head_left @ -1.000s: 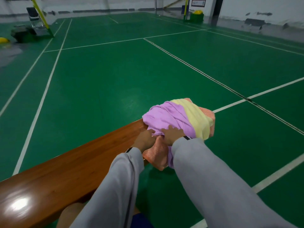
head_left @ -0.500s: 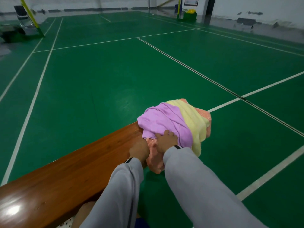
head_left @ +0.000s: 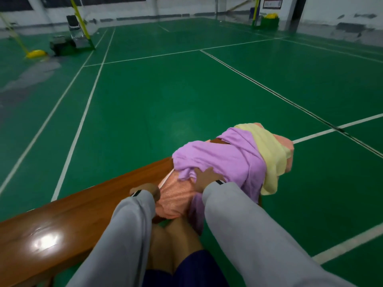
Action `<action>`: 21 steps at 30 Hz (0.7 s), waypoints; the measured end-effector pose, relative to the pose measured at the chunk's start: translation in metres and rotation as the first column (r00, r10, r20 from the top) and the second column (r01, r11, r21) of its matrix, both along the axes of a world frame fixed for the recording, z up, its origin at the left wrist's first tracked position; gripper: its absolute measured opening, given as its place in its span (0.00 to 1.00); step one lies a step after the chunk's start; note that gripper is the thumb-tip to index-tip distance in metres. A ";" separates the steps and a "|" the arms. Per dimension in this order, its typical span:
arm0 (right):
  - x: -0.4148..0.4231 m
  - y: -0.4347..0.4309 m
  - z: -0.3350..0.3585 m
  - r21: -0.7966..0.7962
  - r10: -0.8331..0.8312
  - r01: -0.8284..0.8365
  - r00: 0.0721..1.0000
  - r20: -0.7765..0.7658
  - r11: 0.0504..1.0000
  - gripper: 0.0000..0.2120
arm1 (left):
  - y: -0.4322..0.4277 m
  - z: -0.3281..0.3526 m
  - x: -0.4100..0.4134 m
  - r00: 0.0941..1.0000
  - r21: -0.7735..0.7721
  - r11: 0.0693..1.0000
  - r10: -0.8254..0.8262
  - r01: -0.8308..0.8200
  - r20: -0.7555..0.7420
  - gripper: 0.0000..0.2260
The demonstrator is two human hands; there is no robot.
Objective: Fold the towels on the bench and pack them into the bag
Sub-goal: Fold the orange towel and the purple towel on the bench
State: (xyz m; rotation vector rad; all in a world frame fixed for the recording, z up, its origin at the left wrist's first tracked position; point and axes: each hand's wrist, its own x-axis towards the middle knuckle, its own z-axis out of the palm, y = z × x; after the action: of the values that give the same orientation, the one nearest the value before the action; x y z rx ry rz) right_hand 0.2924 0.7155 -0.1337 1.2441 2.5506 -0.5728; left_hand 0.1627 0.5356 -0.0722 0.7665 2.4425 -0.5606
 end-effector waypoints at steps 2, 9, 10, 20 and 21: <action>0.002 -0.013 0.015 0.050 0.005 -0.002 0.998 -0.056 0.999 0.33 | -0.022 -0.006 -0.007 0.998 -0.007 0.999 0.038 -0.039 -0.047 0.17; 0.005 -0.024 0.063 0.245 -0.054 0.104 0.978 -0.203 0.964 0.22 | -0.011 -0.001 -0.015 0.978 0.344 0.918 0.164 -0.200 0.129 0.35; 0.004 -0.020 0.070 0.267 -0.081 0.139 0.973 -0.218 0.954 0.20 | 0.000 0.000 -0.013 0.969 0.406 0.887 0.152 -0.221 0.195 0.39; 0.028 0.063 0.079 0.235 -0.362 0.400 0.913 -0.190 0.886 0.19 | 0.040 -0.040 0.020 0.989 0.335 0.933 -0.097 0.130 -0.113 0.29; 0.029 0.066 0.079 0.234 -0.419 0.459 0.885 -0.205 0.857 0.19 | 0.035 -0.040 0.015 0.973 0.294 0.940 -0.114 0.170 -0.199 0.29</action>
State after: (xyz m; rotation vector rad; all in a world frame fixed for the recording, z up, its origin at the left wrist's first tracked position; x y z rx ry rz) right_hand 0.3212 0.7810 -0.0548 1.9872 2.5287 -0.4107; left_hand 0.1782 0.5704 -0.1119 1.0687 2.6960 -0.3101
